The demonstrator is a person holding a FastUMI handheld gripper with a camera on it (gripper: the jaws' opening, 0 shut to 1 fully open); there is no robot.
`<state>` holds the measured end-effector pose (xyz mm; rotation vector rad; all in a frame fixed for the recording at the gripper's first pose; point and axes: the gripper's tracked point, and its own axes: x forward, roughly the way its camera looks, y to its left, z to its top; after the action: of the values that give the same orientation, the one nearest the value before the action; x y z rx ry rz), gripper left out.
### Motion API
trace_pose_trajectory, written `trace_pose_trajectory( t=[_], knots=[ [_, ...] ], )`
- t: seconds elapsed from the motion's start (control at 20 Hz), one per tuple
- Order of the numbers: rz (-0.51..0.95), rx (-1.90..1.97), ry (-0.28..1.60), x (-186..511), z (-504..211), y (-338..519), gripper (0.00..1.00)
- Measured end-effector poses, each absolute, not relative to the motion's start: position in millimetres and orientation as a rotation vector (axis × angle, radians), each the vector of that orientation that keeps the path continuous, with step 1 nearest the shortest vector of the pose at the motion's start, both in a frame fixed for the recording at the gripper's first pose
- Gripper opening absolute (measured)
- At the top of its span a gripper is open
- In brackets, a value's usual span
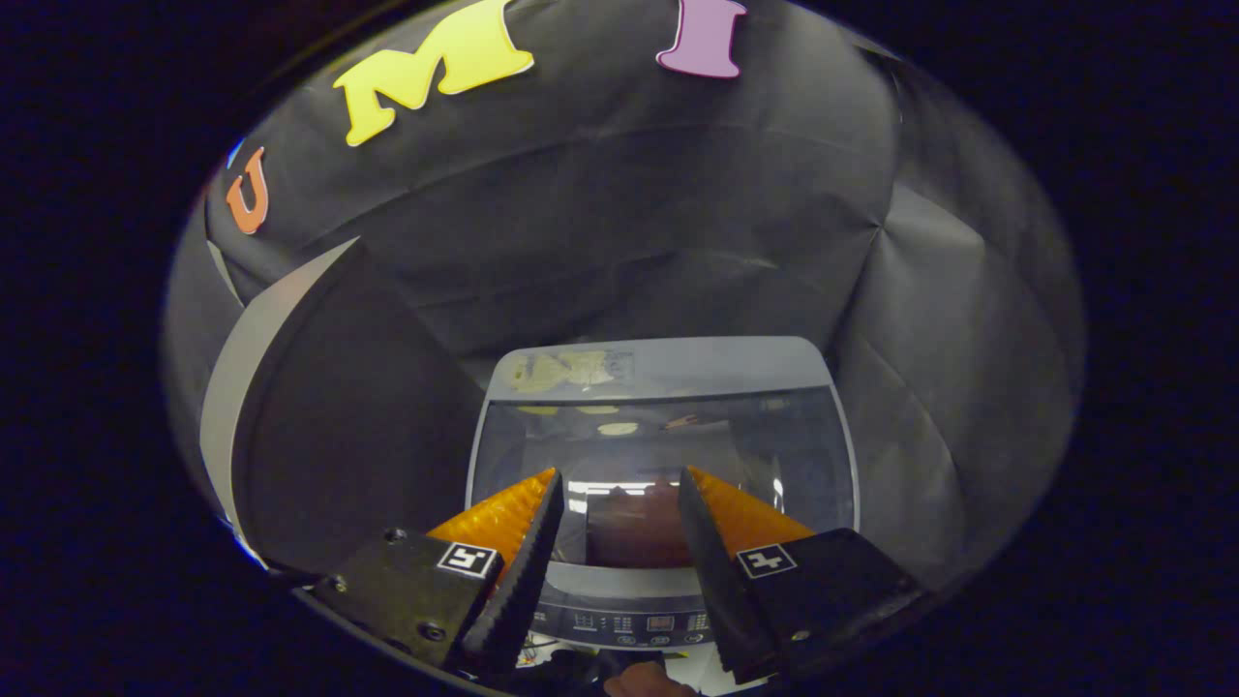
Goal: Put the clothes into the washing machine and then close the washing machine lid.
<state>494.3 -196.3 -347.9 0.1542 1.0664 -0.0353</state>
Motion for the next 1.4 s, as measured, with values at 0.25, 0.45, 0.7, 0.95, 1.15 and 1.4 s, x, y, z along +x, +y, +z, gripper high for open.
trace_pose_trajectory(
  t=[0.25,0.45,0.7,0.95,1.15,1.4],
  knots=[
    [-0.006,0.112,0.947,485.2,-307.8,-183.4,0.76],
    [0.066,0.043,0.773,469.9,-267.5,-157.9,0.75],
    [0.104,0.026,0.611,430.0,-235.3,-133.6,0.75],
    [0.099,0.047,0.520,365.0,-192.5,-106.7,0.75],
    [0.030,0.052,0.466,298.4,-163.8,-95.2,0.76],
    [-0.015,0.024,0.375,198.4,-111.8,-82.8,0.76]
  ],
)
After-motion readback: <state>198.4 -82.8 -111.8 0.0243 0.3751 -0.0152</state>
